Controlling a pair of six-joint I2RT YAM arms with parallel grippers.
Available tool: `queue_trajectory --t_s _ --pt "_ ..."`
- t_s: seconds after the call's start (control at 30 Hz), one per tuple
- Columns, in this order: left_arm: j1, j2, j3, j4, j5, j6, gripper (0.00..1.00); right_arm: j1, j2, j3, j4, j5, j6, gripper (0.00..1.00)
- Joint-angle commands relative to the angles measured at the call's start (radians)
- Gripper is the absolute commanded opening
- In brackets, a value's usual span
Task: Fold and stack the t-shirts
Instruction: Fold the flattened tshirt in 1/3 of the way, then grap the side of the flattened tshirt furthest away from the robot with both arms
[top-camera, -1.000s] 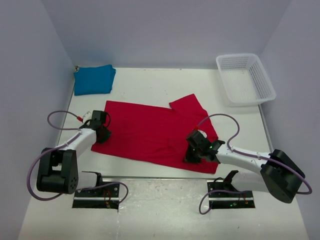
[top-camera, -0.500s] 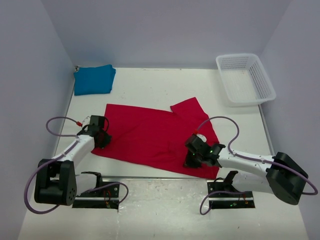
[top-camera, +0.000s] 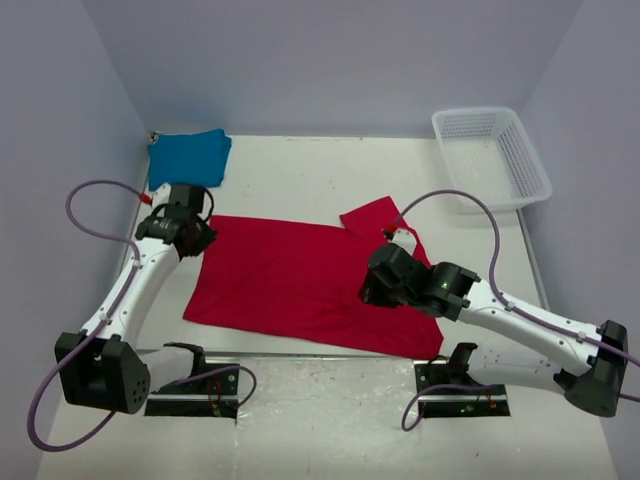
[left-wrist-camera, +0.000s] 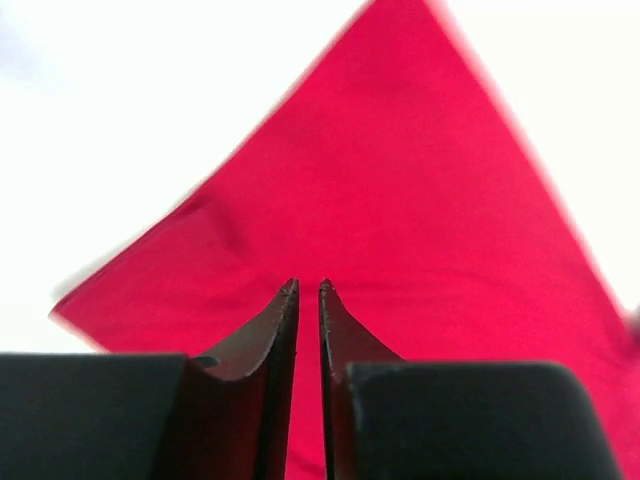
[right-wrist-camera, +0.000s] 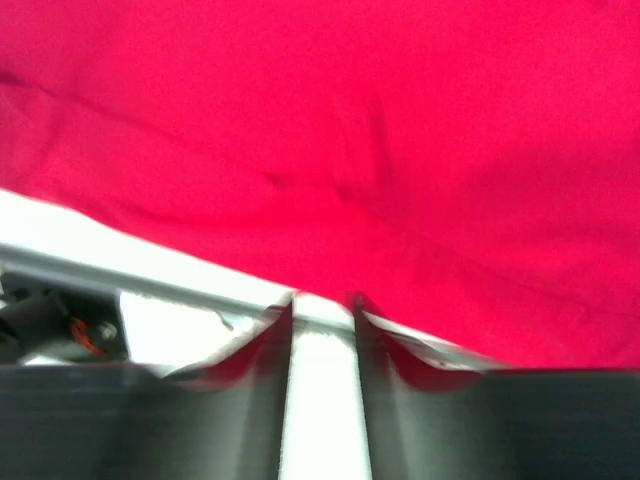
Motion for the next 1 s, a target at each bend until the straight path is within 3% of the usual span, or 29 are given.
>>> queue_trajectory --t_s 0.0,0.03,0.1,0.13,0.2,0.27,0.53,0.83,0.97 --pt "-0.081 0.078 0.172 0.080 0.016 0.100 0.16 -0.009 0.032 0.154 -0.107 0.220 -0.097 0.38" --pt "-0.108 0.105 0.195 0.133 0.057 0.175 0.20 -0.019 0.053 0.185 -0.137 0.245 -0.110 0.53" --pt "-0.209 0.209 0.273 0.278 0.171 0.266 0.29 -0.065 0.117 0.278 -0.166 0.274 -0.149 0.72" --pt "-0.240 0.258 0.307 0.323 0.212 0.294 0.43 -0.084 0.134 0.304 -0.198 0.296 -0.156 0.73" --pt "-0.317 0.428 0.446 0.398 0.358 0.343 0.47 -0.148 0.156 0.360 -0.217 0.302 -0.186 0.74" --pt "-0.357 0.604 0.551 0.424 0.413 0.424 0.48 -0.232 0.153 0.371 -0.217 0.294 -0.203 0.75" --pt "-0.400 1.063 1.018 0.466 0.452 0.595 0.48 -0.438 0.084 0.257 -0.171 0.279 -0.297 0.75" --pt "-0.400 1.277 1.213 0.583 0.580 0.659 0.50 -0.512 0.050 0.096 -0.104 0.169 -0.360 0.74" --pt "-0.402 1.306 1.220 0.651 0.720 0.651 0.60 -0.523 0.061 0.082 -0.085 0.149 -0.360 0.74"
